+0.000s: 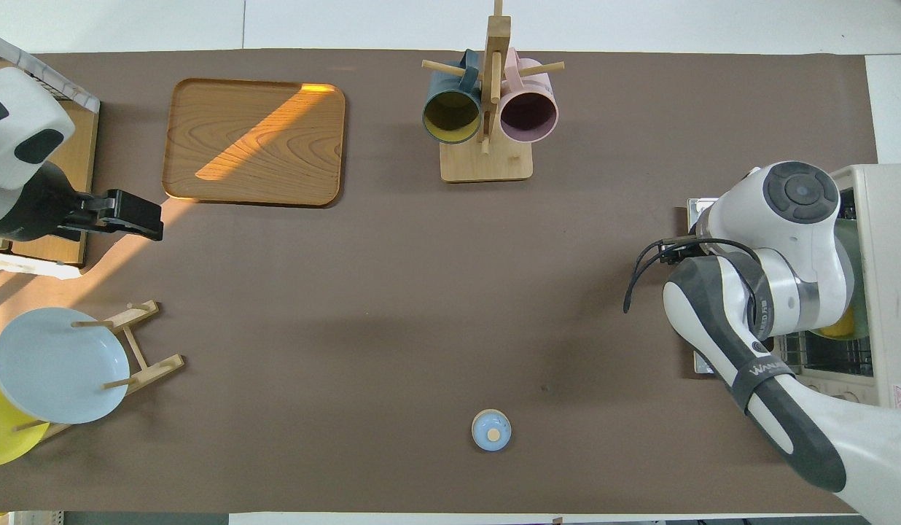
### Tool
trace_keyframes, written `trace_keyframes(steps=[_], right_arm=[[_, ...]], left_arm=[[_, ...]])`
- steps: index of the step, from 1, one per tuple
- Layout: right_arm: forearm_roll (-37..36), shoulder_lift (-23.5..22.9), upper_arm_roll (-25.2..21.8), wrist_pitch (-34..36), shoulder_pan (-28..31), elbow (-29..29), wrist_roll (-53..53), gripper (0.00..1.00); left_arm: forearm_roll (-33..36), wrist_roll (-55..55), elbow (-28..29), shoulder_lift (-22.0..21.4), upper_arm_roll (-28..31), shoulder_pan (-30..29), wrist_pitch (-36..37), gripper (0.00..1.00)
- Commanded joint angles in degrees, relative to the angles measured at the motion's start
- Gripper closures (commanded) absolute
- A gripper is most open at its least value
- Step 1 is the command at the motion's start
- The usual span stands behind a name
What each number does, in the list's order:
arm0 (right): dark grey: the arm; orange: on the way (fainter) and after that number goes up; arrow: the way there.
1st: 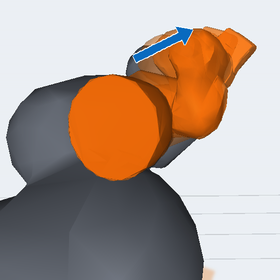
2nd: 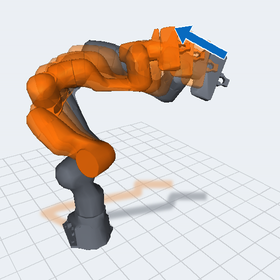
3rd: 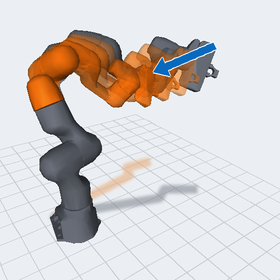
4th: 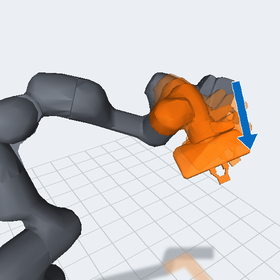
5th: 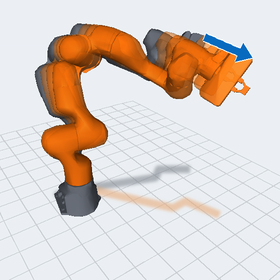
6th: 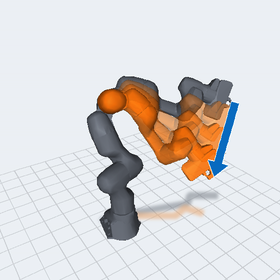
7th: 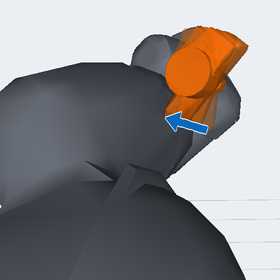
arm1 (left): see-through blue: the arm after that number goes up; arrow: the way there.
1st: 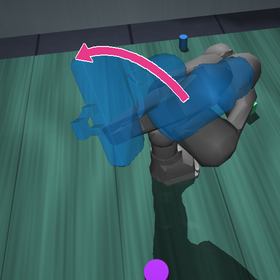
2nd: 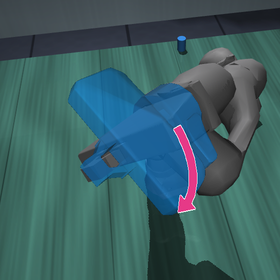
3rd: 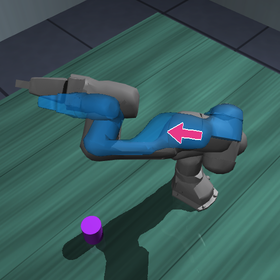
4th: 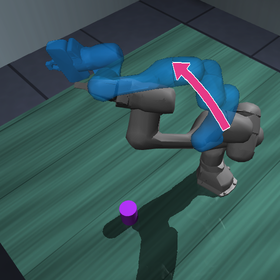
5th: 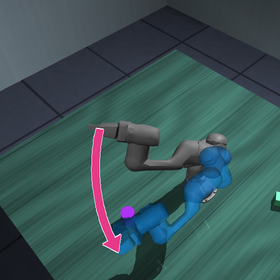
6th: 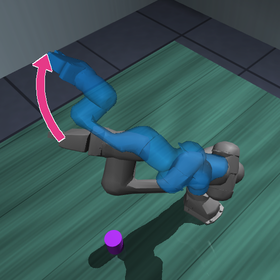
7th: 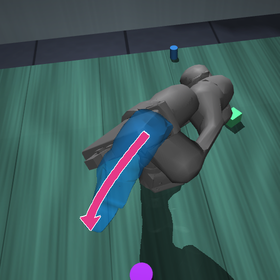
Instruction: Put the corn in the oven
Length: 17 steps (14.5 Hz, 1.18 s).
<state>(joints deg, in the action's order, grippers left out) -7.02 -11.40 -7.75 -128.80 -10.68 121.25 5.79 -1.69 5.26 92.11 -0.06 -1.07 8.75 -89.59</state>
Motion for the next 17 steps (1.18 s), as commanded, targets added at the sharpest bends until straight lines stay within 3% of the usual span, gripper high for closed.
trace_keyframes(steps=[1, 10, 14, 17], right_arm=[[1.13, 0.5, 0.81, -0.05, 0.04, 1.45, -0.61, 1.0], [0.08, -0.99, 0.63, 0.57, -1.54, 1.18, 1.77, 1.0], [-4.84, -0.73, 0.54, 4.95, -1.01, 0.75, 1.77, 1.0], [-7.48, -0.73, 0.54, 12.5, -0.84, -4.08, 0.81, 1.0]], left_arm=[[0.46, 0.1, 0.17, -0.73, -0.17, -0.31, 0.29, 0.0], [0.46, 0.19, 0.17, -0.73, -0.17, -0.31, 0.29, 0.0], [0.46, 0.19, 0.17, -0.73, -0.17, -0.22, 0.29, 0.0], [0.46, 0.19, 0.17, -0.73, -0.17, -0.31, 0.29, 0.0]])
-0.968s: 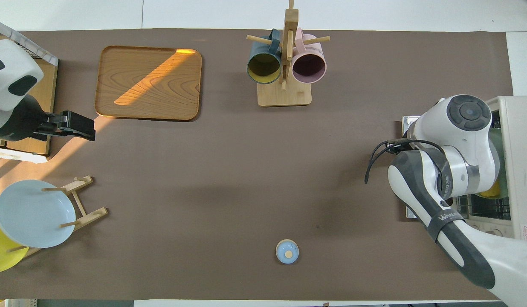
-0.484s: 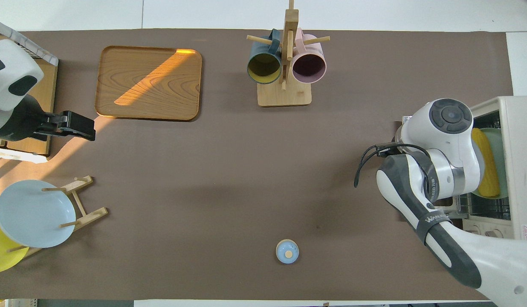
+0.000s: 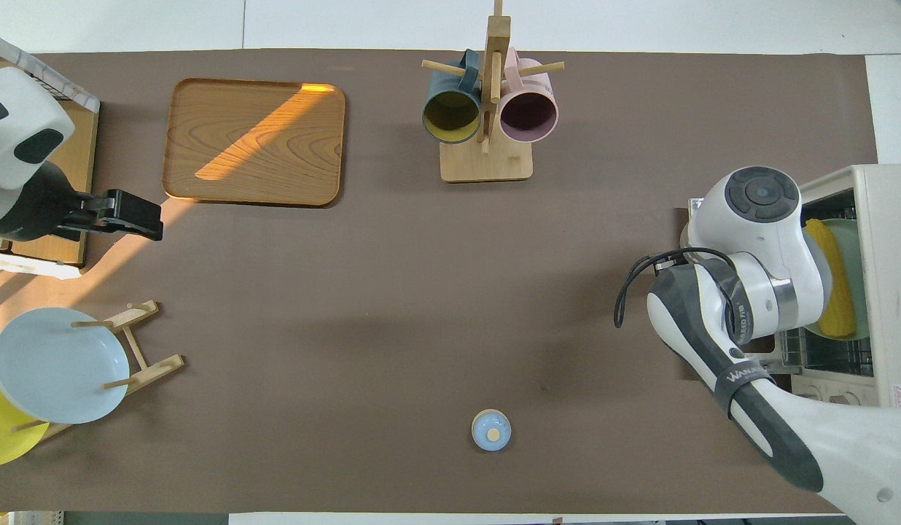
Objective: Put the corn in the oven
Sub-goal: 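Push the oven door shut with the right gripper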
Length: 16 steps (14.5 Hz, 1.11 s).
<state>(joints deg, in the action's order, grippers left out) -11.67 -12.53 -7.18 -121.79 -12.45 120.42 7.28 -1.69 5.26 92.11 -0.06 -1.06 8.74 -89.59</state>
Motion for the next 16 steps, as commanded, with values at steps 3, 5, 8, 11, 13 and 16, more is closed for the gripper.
trace_keyframes(steps=[3, 5, 8, 11, 13, 16], right_arm=[[-2.83, 1.1, -0.12, 11.55, 2.86, -7.99, -7.0, 1.0], [-2.92, 2.24, -0.12, 15.94, 4.96, -10.98, -11.92, 1.0], [-2.83, 5.23, -0.21, 19.74, 8.39, -12.4, -17.64, 1.0], [-2.83, 7.08, -0.29, 21.5, 11.73, -12.4, -22.03, 1.0], [-2.83, 7.96, -0.29, 22.55, 13.05, -12.49, -23.54, 1.0], [-2.3, 9.8, -0.21, 24.13, 13.32, -13.36, -23.63, 0.94]], left_arm=[[0.46, 0.19, 0.17, -0.73, -0.17, -0.31, 0.29, 0.0], [0.46, 0.19, 0.17, -0.73, -0.17, -0.31, 0.29, 0.0], [0.46, 0.19, 0.17, -0.73, -0.17, -0.31, 0.29, 0.0], [0.46, 0.19, 0.17, -0.73, -0.17, -0.31, 0.29, 0.0], [0.46, 0.19, 0.17, -0.73, -0.17, -0.31, 0.29, 0.0], [0.46, 0.19, 0.17, -0.73, -0.17, -0.31, 0.29, 0.0]])
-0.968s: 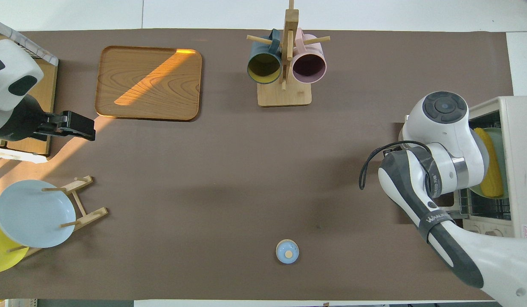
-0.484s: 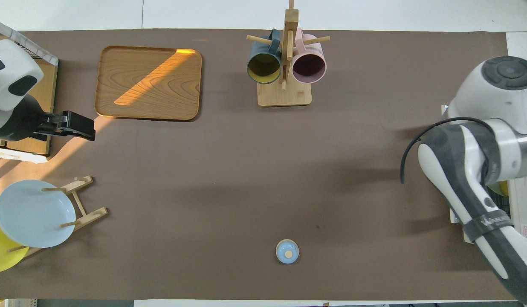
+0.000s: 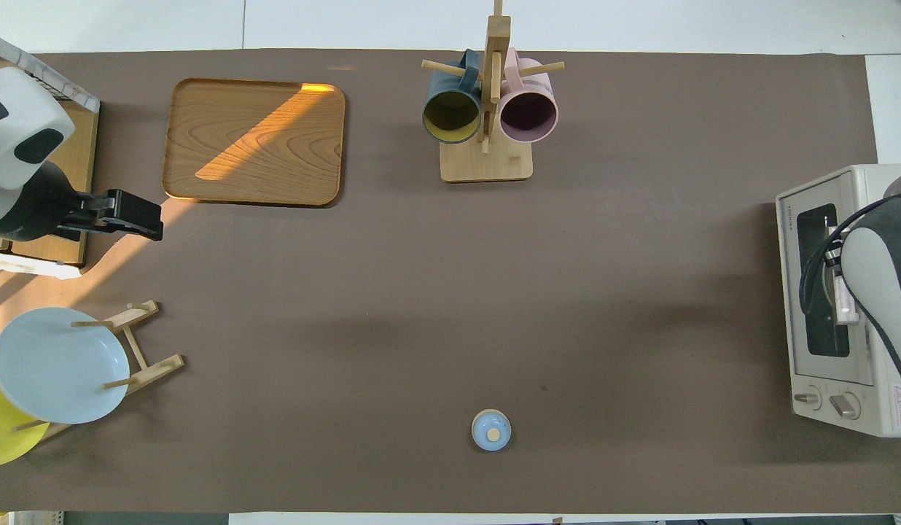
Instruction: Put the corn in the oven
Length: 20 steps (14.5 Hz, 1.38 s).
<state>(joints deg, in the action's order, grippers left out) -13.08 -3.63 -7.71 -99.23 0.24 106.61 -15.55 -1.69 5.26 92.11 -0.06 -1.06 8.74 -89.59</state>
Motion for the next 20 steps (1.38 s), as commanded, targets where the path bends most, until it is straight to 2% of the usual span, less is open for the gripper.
trace_keyframes(steps=[1, 2, 3, 5, 7, 9, 20], right_arm=[[-0.46, 1.86, 0.33, 2.88, 0.64, -0.17, -0.8, 0.66], [0.06, 2.91, 0.42, 3.94, 0.64, -0.78, -0.71, 0.24], [1.46, 4.66, 0.42, 4.39, 0.46, -1.4, -0.71, 0.0], [2.79, 6.44, 0.94, 7.01, -0.15, -4.72, -0.53, 0.0], [7.59, 5.22, 0.95, 11.32, 0.28, -10.96, -0.53, 0.0], [11.93, 4.69, 0.86, 14.58, 0.46, -14.14, -0.01, 0.0], [11.41, 4.5, 1.04, 17.39, -0.07, -14.86, 0.61, 0.0]], left_arm=[[0.46, 0.18, 0.17, -0.73, -0.17, -0.22, 0.29, 0.0], [0.46, 0.18, 0.17, -0.73, -0.17, -0.22, 0.29, 0.0], [0.46, 0.18, 0.17, -0.73, -0.17, -0.3, 0.29, 0.0], [0.46, 0.18, 0.17, -0.73, -0.17, -0.31, 0.29, 0.0], [0.46, 0.1, 0.17, -0.73, -0.17, -0.31, 0.29, 0.0], [0.46, 0.18, 0.17, -0.73, -0.17, -0.3, 0.29, 0.0], [0.46, 0.18, 0.17, -0.73, -0.17, -0.3, 0.29, 0.0]])
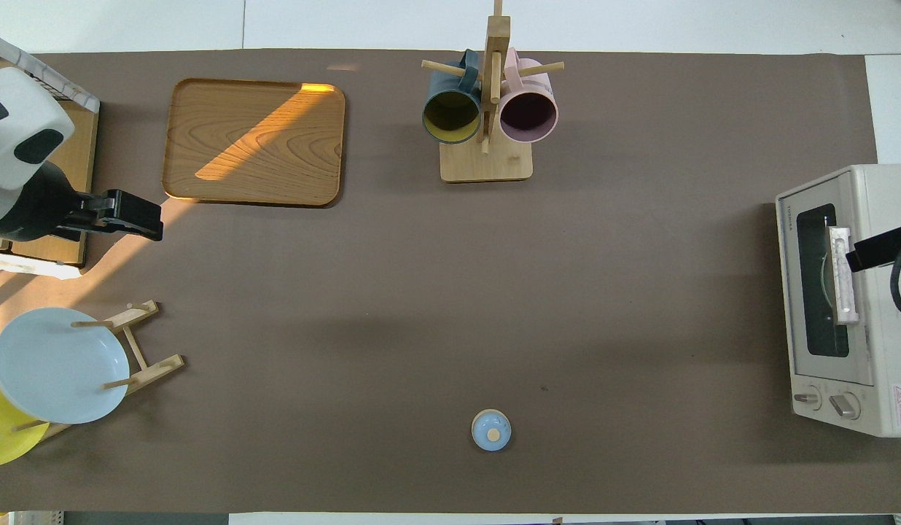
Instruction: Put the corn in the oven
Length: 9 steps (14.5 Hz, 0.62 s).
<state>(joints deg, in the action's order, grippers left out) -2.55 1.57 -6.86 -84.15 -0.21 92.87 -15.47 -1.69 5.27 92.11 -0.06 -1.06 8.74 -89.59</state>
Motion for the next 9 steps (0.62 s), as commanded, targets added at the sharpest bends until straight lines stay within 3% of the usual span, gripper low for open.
trace_keyframes(steps=[1, 9], right_arm=[[0.88, -0.52, 0.18, 2.93, 0.3, -0.93, 0.79, 0.0], [0.88, -0.43, 0.18, 3.82, 0.3, -1.28, 1.49, 0.0]], left_arm=[[0.46, 0.18, 0.17, -0.73, -0.17, -0.22, 0.29, 0.0], [0.46, 0.18, 0.17, -0.73, -0.17, -0.3, 0.29, 0.0]])
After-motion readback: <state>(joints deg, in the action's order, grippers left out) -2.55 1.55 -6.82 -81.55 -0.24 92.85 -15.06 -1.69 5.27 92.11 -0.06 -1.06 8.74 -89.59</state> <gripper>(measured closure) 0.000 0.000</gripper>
